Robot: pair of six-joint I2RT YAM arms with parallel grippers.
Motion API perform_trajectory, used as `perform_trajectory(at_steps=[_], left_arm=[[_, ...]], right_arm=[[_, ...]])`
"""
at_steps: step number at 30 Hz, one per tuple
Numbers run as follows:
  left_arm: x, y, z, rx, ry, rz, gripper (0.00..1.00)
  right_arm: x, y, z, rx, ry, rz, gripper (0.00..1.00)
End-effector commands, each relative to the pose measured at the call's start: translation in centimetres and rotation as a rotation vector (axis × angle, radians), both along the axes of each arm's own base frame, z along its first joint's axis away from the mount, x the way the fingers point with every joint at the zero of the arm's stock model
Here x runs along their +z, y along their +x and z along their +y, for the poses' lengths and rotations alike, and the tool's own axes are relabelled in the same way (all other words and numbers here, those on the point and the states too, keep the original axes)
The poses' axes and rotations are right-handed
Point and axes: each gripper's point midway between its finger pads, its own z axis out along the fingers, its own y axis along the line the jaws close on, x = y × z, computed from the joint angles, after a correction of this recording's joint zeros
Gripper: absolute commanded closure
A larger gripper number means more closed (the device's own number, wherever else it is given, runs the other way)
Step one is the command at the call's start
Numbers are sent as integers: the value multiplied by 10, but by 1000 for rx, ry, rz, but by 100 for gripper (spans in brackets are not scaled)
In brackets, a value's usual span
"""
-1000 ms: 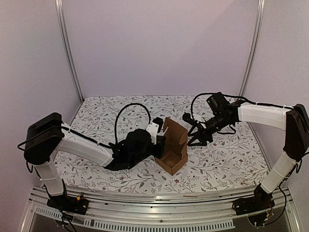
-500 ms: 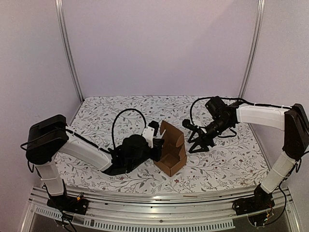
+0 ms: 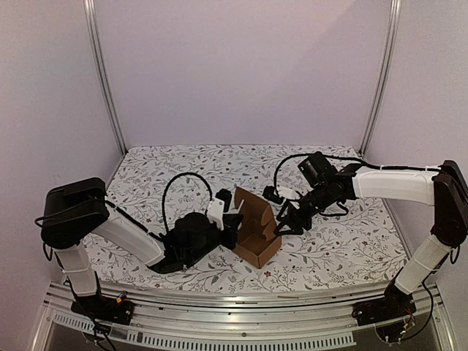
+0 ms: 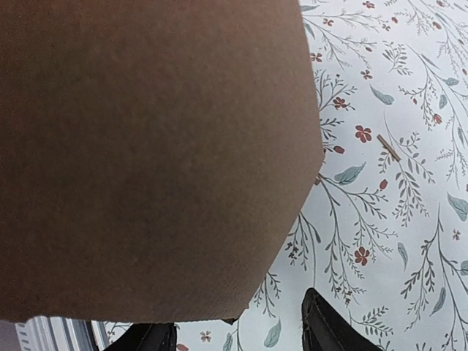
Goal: Fold the paper box
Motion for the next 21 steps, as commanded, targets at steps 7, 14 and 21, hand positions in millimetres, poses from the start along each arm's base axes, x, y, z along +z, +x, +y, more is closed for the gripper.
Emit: perform_trajectory(at_steps=[7,14,21], left_arm=[[-15,-14,11,-32,-3,-54,100],[-23,-17,12,-30,-67,-33,100],[-26,-31,0,-65,-105,-17,100]], right_arm=[[-4,19,-8,-126,-50,-36,45],[-10,2,-6,-42,-39,8,44],[-12,-3,-6,-4,-43,19,43]])
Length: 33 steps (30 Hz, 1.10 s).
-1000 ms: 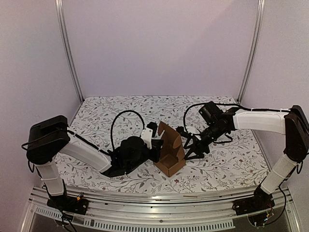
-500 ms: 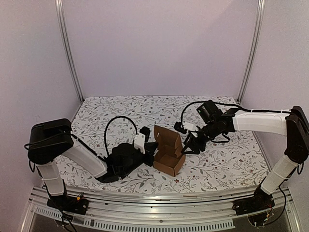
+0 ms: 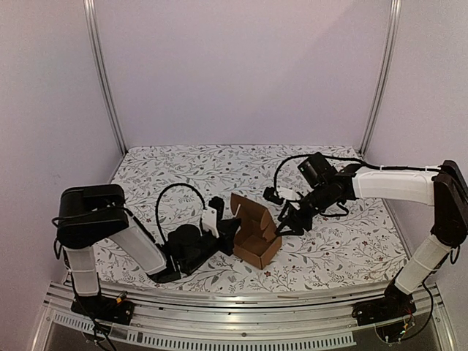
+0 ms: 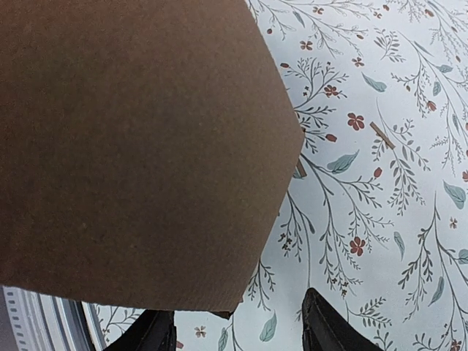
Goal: Fold the paper box
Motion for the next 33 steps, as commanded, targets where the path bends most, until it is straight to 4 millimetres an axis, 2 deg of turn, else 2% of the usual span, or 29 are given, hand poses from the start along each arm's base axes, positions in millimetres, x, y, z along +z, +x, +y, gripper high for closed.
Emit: perform_trajectory(at_steps=[1,6,11,15,17,20,23,25,28,29,31,33], left_arm=[[-23,-21,-9,-52,27,25,100],[-40,-27,-5,-39,79,-14,100],[-51,-35,4,-8,116,-67,100],[-49,-38,3,0,137,-93,100],[-48,-38,2,3,139,-99,100],[-45,-39,2,10,139,-105,100],[-41,-42,1,10,145,-122,100],[-40,-43,0,14,150,-131,100],[-39,-44,-1,17,153,-137,100],[-39,-44,0,19,153,-137,100],[-35,-46,1,22,153,-143,100],[-29,-48,3,33,151,-153,98]], right_arm=[[-8,-10,-1,41,-10,29,43],[-11,-9,-3,44,-28,23,43],[-13,-19,-13,67,-69,37,41],[5,-34,-25,98,-93,45,36],[26,-42,-29,124,-83,42,33],[71,-47,-27,136,-42,9,29],[120,-50,-13,139,5,-50,27],[140,-49,-1,135,20,-77,27],[140,-29,19,68,20,-64,28],[141,-30,26,76,35,-32,28],[125,-34,41,106,30,43,28],[112,-50,52,161,5,70,28]])
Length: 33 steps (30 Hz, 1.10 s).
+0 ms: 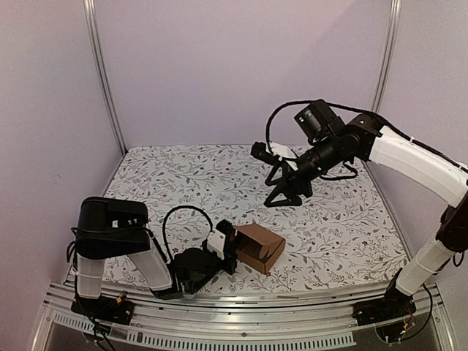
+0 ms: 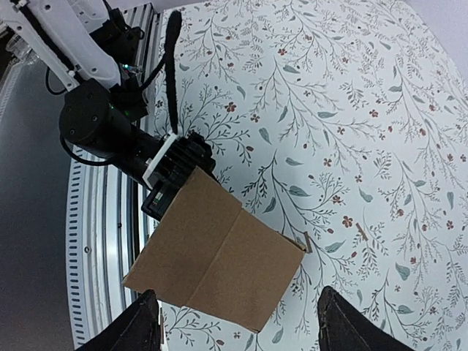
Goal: Fold the paper box
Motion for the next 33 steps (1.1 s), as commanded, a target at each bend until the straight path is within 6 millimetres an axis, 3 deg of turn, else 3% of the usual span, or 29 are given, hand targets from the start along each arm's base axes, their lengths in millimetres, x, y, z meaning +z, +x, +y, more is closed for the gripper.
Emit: perform_trajectory(at_steps=[1,8,14,19,27,33], left_arm=[[13,-14,6,-8,-28,-44,97],[35,-23,10,1,-25,-76,87],[35,-41,16,-5,45,-58,75],[27,-63,37,3,131,-4,72],[20,-93,71,37,230,90,71],[40,-99,80,44,198,113,63]], right_arm=[[-55,-29,16,53,-135,164,28],[-80,-48,27,125,-200,126,36],[-106,-59,31,156,-250,156,47],[-127,-68,29,166,-270,186,51],[-149,-78,29,170,-295,165,53],[-170,-86,24,179,-321,210,45]])
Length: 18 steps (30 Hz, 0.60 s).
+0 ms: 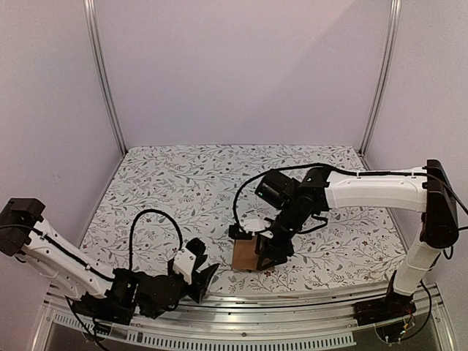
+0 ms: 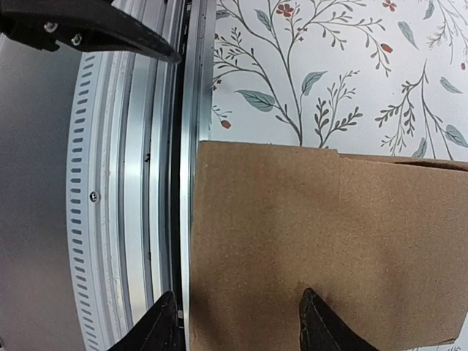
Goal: Fold the paper box
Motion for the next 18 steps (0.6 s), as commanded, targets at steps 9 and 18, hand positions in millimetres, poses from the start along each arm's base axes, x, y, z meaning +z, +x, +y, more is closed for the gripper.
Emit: perform_trajectory(at_steps=[9,18], left_arm=[[25,38,-5,53,15,41,37],[-2,92,-41,46,-24,190,36]], right_arm=[[-43,3,-3,-10,-76,1,40],[-9,16,-8,-53,27,40,38]])
